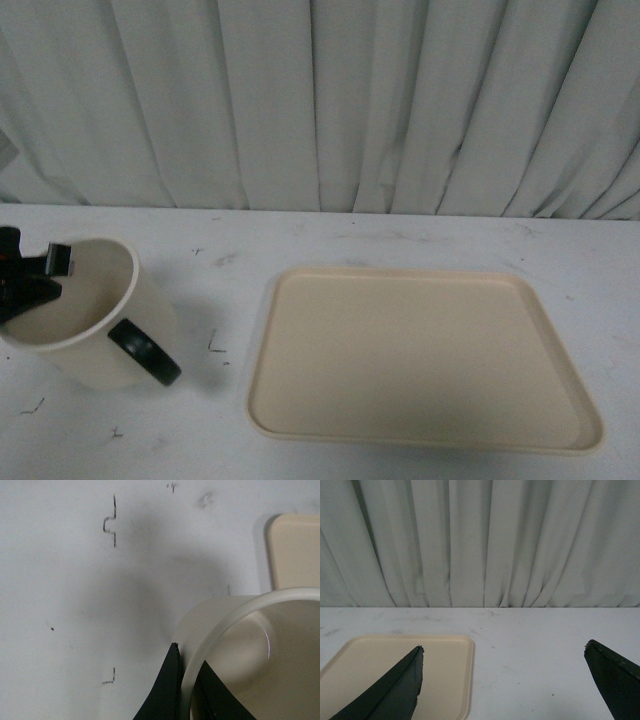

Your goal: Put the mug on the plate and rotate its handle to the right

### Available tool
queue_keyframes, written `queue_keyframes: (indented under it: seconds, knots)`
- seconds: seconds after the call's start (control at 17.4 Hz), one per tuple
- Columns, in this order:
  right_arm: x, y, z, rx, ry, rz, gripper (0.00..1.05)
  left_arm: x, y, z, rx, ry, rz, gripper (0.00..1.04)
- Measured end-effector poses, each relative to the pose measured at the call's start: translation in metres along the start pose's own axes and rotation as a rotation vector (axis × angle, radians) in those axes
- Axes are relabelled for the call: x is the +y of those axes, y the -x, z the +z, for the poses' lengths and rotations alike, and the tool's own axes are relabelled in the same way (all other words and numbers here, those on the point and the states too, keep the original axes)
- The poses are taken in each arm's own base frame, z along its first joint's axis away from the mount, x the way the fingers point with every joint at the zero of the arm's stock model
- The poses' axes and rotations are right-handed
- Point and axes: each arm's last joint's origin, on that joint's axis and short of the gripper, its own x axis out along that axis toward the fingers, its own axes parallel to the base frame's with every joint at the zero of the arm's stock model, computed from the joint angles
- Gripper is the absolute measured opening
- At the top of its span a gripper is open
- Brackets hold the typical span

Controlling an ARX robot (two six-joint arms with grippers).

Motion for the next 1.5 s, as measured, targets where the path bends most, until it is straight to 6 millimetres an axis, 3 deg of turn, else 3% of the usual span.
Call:
queue_keyframes:
  seconds: [0.12, 0.29, 0.4, 0.52, 0.63, 0.75, 1.09, 1.33, 1.5]
  knots:
    - [0.000, 0.000, 0.000, 0.000, 0.000, 0.000, 0.98, -0.023, 0.011, 0.017, -0.063, 0.027, 0.006, 0.03]
    - [0.000, 0.000, 0.000, 0.000, 0.000, 0.000, 0.98, -0.077, 0.005, 0.030, -0.112, 0.019, -0.016, 0.03]
    - [0.000, 0.000, 0.000, 0.000, 0.000, -0.001, 0.98, -0.121, -0.011, 0.032, -0.117, -0.049, -0.086, 0.03]
    - [0.000, 0.000, 0.000, 0.000, 0.000, -0.001, 0.98, -0.149, -0.037, 0.015, -0.048, -0.105, -0.121, 0.03]
    - [0.000, 0.000, 0.000, 0.000, 0.000, -0.001, 0.98, -0.154, -0.057, 0.007, -0.008, -0.108, -0.099, 0.03]
    - [0.000, 0.000, 0.000, 0.000, 0.000, -0.001, 0.98, -0.160, -0.066, 0.012, -0.018, -0.099, -0.107, 0.03]
    - [0.000, 0.000, 0.000, 0.000, 0.000, -0.001, 0.98, -0.165, -0.085, -0.004, 0.035, -0.115, -0.102, 0.03]
    - [0.000, 0.000, 0.000, 0.000, 0.000, -0.001, 0.98, -0.174, -0.085, -0.009, 0.044, -0.121, -0.118, 0.04]
    - [0.000, 0.000, 0.000, 0.000, 0.000, -0.001, 0.98, -0.189, -0.081, -0.015, 0.050, -0.153, -0.145, 0.34]
